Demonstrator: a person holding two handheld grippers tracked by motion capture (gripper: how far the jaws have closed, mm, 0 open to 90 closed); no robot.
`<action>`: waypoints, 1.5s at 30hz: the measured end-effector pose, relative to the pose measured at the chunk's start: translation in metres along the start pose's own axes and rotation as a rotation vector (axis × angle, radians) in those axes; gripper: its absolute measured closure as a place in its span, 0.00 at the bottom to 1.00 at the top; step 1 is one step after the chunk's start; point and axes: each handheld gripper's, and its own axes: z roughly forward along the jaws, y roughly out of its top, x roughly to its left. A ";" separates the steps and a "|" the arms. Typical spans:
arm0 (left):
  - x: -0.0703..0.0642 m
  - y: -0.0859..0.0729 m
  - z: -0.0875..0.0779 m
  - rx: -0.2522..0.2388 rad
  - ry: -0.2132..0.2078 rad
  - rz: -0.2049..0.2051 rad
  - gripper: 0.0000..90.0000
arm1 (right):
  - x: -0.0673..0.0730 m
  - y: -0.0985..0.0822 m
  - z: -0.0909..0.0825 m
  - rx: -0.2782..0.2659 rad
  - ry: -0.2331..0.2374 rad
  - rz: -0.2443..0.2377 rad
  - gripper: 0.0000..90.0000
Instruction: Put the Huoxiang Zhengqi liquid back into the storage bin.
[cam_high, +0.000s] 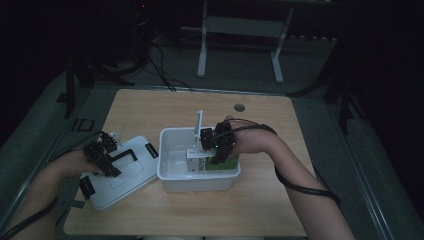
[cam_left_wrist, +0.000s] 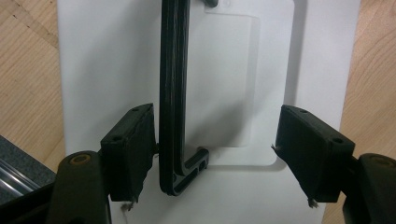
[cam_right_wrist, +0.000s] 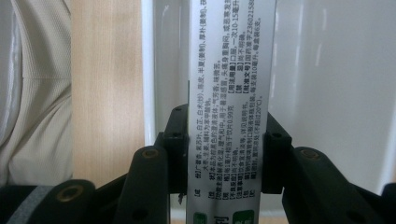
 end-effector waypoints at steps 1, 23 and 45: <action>0.000 0.000 0.000 0.001 -0.001 -0.001 0.32 | 0.000 0.001 0.004 -0.001 0.003 -0.001 0.71; 0.000 -0.003 0.004 0.010 0.000 0.002 0.32 | -0.005 0.007 0.061 0.024 0.073 0.015 0.71; -0.001 -0.001 0.001 -0.006 0.026 -0.007 0.35 | -0.013 0.005 0.093 0.030 0.088 0.067 0.70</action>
